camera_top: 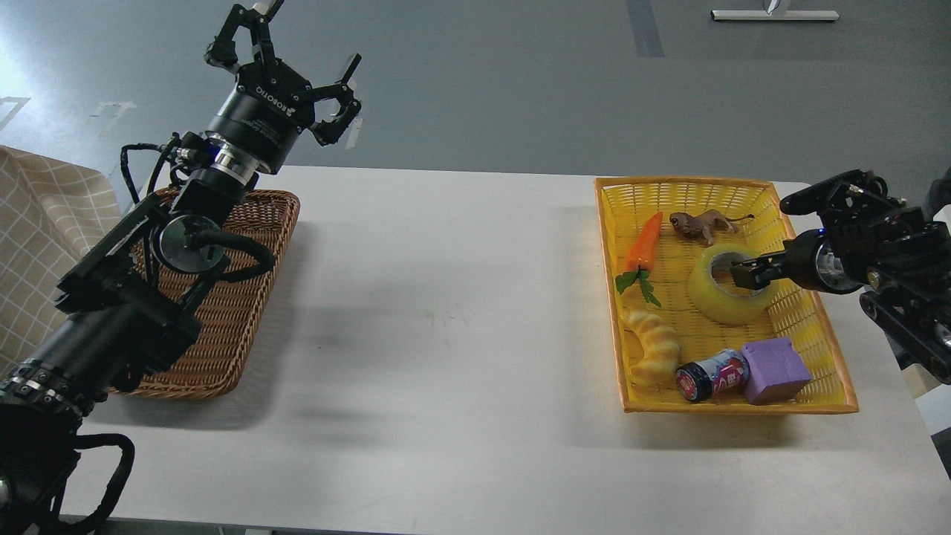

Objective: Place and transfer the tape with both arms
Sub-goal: 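Lower the right gripper into the tape roll's hole and grasp it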

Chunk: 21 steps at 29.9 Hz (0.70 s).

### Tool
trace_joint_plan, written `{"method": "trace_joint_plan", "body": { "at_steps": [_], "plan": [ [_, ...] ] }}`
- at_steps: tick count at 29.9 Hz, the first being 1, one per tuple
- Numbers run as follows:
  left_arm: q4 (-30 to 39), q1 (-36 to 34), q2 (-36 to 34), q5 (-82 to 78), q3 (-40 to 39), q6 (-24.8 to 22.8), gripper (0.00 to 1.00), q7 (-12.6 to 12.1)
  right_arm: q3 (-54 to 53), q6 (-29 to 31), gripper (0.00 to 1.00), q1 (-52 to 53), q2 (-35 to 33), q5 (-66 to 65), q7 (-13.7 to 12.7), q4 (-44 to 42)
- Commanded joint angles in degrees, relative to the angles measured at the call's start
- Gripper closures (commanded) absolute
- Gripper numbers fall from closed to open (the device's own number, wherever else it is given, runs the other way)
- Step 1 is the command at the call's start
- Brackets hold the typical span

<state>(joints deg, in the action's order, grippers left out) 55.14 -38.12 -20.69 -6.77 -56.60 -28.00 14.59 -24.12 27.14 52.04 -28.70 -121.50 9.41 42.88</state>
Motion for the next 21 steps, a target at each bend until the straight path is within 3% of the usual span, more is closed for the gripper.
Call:
{"method": "trace_joint_plan", "body": {
  "at_steps": [1,5,8,16,19,21],
  "plan": [
    [0.15,0.15,-0.06,0.0,0.0,0.0,0.02,0.0,0.03,-0.25,0.21,-0.01,0.84,0.03,-0.01,-1.04],
    [0.15,0.15,-0.06,0.0,0.0,0.0,0.02,0.0,0.03,-0.25,0.23,-0.01,1.45,0.04,-0.01,-1.74],
    [0.15,0.15,-0.14,0.0,0.0,0.0,0.02,0.0,0.03,-0.25,0.32,-0.01,2.42,0.04,-0.01,-3.32],
    [0.15,0.15,-0.14,0.0,0.0,0.0,0.02,0.0,0.12,-0.33,0.43,-0.1,4.0,0.04,-0.01,-5.17],
    [0.15,0.15,-0.14,0.0,0.0,0.0,0.02,0.0,0.12,-0.16,0.53,-0.01,4.18,0.04,-0.01,-5.35],
    [0.15,0.15,-0.23,0.0,0.0,0.0,0.02,0.0,0.21,0.37,0.67,0.17,4.35,0.04,-0.01,-6.75]
  ]
}}
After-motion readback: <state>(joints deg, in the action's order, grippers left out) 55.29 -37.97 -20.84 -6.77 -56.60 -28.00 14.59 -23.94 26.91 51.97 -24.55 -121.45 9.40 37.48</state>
